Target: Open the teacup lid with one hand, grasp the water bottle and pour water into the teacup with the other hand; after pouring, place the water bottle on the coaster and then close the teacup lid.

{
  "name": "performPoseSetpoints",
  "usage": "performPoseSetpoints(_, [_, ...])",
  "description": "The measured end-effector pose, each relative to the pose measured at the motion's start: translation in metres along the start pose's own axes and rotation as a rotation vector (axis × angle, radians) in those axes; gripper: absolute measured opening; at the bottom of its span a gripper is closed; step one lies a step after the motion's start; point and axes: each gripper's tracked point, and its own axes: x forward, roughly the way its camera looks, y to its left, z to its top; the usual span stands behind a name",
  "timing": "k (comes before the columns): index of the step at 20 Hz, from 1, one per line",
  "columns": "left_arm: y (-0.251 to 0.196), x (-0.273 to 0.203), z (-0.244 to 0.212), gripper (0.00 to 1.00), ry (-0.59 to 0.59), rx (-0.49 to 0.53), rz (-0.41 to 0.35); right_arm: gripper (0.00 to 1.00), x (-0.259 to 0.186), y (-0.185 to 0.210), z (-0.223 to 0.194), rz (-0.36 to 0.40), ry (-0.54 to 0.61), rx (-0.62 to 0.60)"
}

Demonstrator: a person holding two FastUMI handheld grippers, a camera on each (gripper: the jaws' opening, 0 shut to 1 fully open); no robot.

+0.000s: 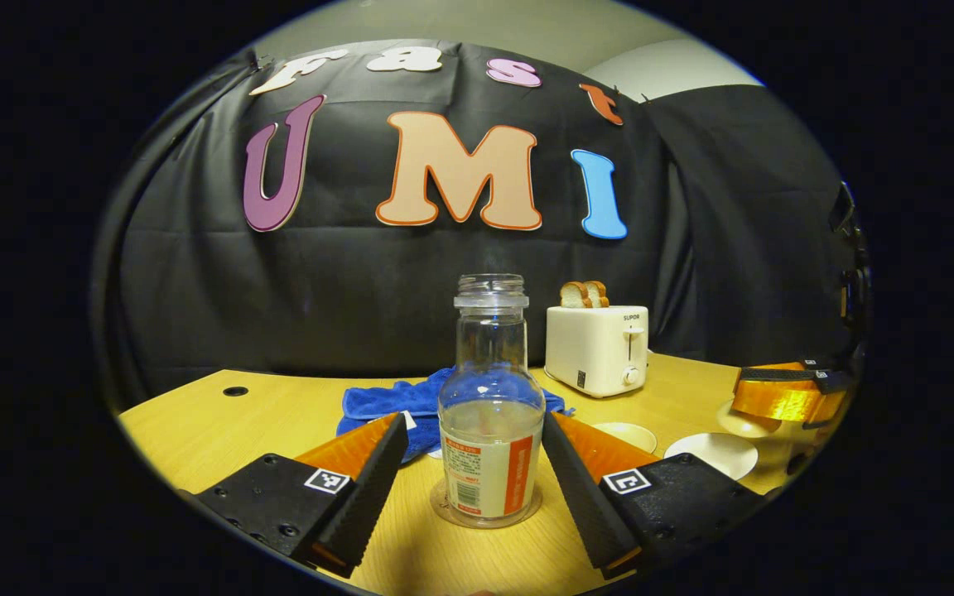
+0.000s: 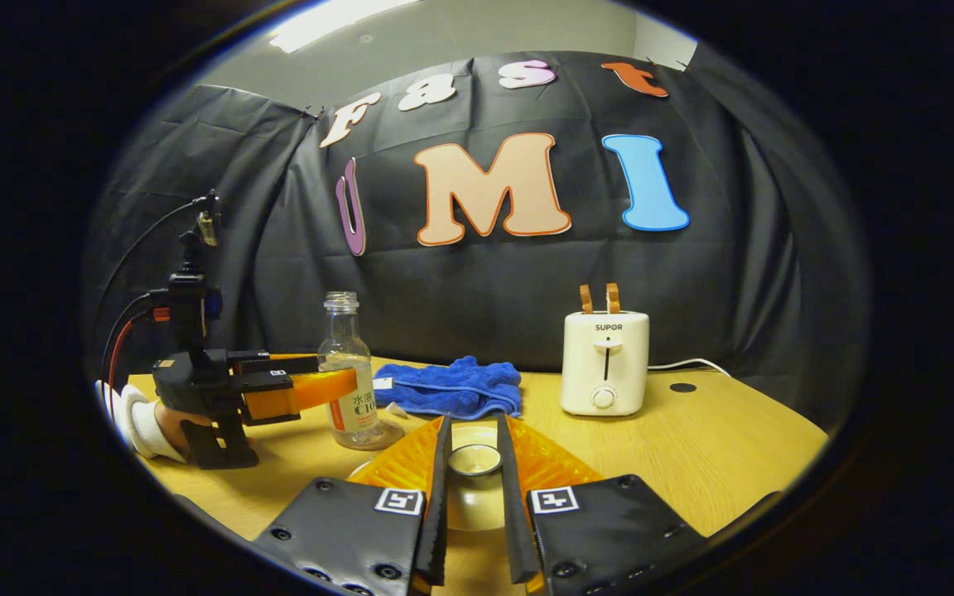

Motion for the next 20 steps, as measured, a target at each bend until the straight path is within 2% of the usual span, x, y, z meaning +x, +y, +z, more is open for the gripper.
performPoseSetpoints(5, [0.0, -0.002, 0.001, 0.94, -0.001, 0.0, 0.001, 0.33, 0.002, 0.008, -0.001, 0.018, -0.001, 0.001])
performPoseSetpoints(10, [-0.006, 0.006, 0.0, 0.94, -0.003, 0.003, -0.037, 0.33, 0.007, 0.014, -0.002, 0.029, 0.003, 0.0])
performPoseSetpoints(14, [-0.005, 0.008, -0.002, 0.94, -0.006, -0.003, -0.029, 0.33, 0.009, 0.016, -0.003, 0.028, 0.002, 0.001])
performPoseSetpoints(20, [-0.005, 0.0, -0.002, 0.94, -0.007, -0.003, -0.017, 0.33, 0.013, 0.03, -0.006, 0.088, 0.011, 0.004])
